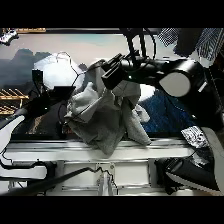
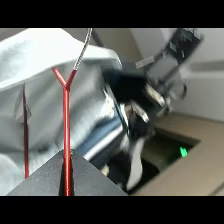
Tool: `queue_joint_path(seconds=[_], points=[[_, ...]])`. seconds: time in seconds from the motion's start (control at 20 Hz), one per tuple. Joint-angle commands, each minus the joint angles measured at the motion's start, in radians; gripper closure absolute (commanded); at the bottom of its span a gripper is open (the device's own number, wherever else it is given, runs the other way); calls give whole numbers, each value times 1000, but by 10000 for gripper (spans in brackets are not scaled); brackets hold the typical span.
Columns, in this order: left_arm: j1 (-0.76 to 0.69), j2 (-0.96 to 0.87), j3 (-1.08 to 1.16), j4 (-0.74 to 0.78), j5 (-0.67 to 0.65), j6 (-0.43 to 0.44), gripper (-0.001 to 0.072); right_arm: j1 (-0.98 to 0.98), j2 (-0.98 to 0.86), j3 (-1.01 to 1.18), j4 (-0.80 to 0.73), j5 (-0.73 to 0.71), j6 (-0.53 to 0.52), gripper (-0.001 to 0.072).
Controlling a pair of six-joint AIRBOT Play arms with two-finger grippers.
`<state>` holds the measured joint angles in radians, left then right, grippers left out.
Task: Fold the clothes and pants, and hang the long-sleeved shirts on hangers.
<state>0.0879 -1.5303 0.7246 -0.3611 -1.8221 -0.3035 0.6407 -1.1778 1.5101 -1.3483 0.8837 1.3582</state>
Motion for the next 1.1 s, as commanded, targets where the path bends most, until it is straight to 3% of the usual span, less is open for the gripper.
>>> queue_joint_path(seconds=[0.0, 0.4, 0.65, 0.8, 1.05], points=[[-3, -20, 29, 168, 1, -39, 691, -26, -63, 0, -26, -62, 2, 679], [-89, -66, 183, 121, 114, -48, 691, 127, -61, 0, 202, -34, -16, 680], [-125, -139, 324, 3, 93, -32, 691, 232, -45, 0, 180, 45, -17, 680], [-99, -143, 333, -47, -12, 54, 691, 203, -27, 0, 126, 48, -16, 679], [-35, -143, 333, -93, -30, 58, 692, 132, -23, 0, 131, 47, -5, 679]])
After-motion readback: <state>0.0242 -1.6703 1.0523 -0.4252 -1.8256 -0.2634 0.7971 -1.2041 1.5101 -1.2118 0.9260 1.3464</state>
